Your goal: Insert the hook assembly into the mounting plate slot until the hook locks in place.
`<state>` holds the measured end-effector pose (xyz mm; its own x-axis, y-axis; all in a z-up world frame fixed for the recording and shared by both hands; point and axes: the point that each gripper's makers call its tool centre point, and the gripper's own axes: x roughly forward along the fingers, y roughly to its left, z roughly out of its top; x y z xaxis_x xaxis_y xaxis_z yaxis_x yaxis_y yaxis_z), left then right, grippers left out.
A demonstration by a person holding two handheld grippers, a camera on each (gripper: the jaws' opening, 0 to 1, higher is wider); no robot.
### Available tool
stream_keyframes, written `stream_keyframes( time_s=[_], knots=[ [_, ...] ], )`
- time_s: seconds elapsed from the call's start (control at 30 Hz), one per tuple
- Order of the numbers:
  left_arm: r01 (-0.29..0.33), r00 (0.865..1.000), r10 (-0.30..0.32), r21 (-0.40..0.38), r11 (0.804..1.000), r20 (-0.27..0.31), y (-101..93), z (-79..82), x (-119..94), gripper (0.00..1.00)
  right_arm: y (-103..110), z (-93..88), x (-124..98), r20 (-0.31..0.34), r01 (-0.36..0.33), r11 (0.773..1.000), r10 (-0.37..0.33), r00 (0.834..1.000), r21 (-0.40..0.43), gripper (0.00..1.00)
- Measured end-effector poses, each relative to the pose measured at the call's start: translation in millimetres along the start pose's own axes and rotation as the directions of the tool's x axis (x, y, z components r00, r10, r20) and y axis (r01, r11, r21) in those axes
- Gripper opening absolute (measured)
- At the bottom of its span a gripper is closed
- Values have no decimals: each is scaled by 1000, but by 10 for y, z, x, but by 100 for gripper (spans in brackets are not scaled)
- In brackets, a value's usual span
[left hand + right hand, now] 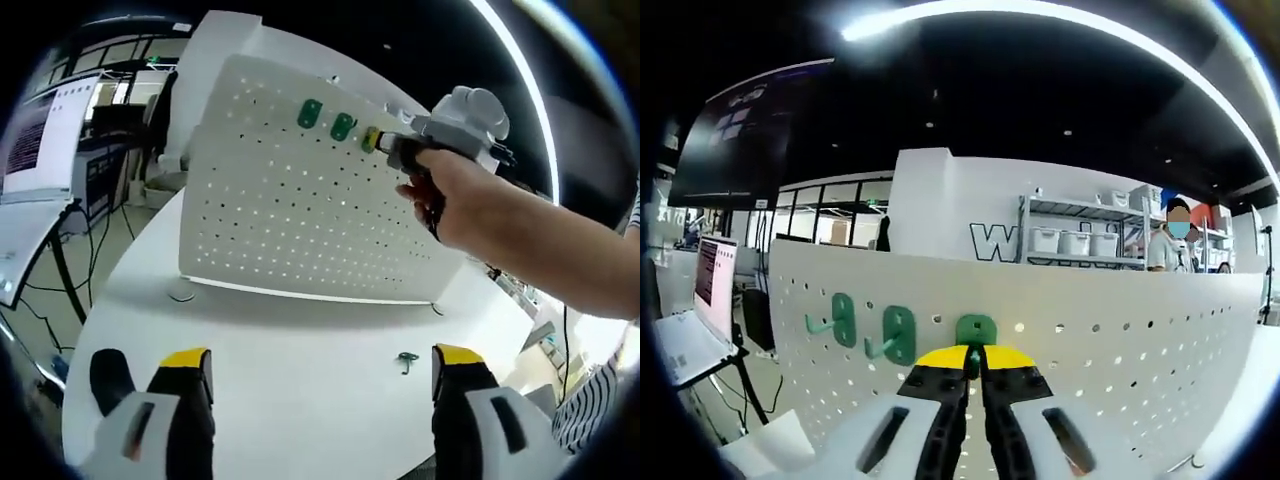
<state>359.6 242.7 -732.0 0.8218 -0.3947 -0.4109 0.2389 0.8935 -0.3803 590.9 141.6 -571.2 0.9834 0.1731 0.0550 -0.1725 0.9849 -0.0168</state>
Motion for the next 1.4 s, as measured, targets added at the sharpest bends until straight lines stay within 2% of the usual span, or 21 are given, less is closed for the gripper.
stream_keyframes(
  time_s=[0.1,0.23,0.3,0.37,0.47,0.6,0.7,0.87,0.97,1.03,1.1,1.13,1.17,1.3,1.4],
  knots=[
    [4,1000,-4,5,1000,-6,-25,11,4,93,2,44,-6,5,-12,1000,12,1000,14,8],
    [7,1000,-7,14,1000,-5,-47,29,-5,93,58,120,-44,22,-35,999,35,999,-20,20],
    [7,1000,-7,19,1000,-10,-55,24,-7,93,63,241,-102,55,-60,998,62,997,-31,23],
    [7,1000,-7,21,1000,-11,-63,26,-13,93,-1,488,-188,135,-65,998,66,989,-5,23],
    [11,1000,-11,21,1000,-10,-86,17,-11,93,-93,658,-246,173,-68,998,70,982,-20,24],
    [23,1000,-22,26,999,-20,-150,-6,6,93,-286,811,-298,186,-74,997,75,980,-13,24],
    [32,999,-32,28,999,-16,-207,5,10,93,-459,833,-347,179,-72,997,74,981,-18,25],
    [46,999,-45,31,998,-12,-257,12,8,93,-719,706,-467,131,-82,995,89,987,-54,25],
    [57,998,-56,29,998,-19,-301,-6,11,93,-901,507,-609,70,-101,988,110,992,-113,25],
    [60,998,-60,35,998,-18,-333,-16,10,93,-1050,390,-706,47,-89,987,96,994,-133,24],
    [67,998,-66,35,997,-23,-358,-34,17,93,-1208,244,-811,15,-69,979,73,997,-193,22],
    [70,997,-69,35,997,-24,-372,-41,19,93,-1252,162,-849,-10,-71,979,70,998,-189,22],
    [73,997,-72,33,997,-28,-392,-53,22,93,-1296,37,-912,-56,-85,982,77,995,-170,22],
    [84,996,-83,37,996,-33,-445,-78,25,93,-1441,-237,-1077,-136,-100,979,76,988,-176,23],
    [84,996,-82,39,996,-32,-460,-87,27,93,-1504,-453,-1222,-201,-129,977,94,975,-169,24]
  ],
)
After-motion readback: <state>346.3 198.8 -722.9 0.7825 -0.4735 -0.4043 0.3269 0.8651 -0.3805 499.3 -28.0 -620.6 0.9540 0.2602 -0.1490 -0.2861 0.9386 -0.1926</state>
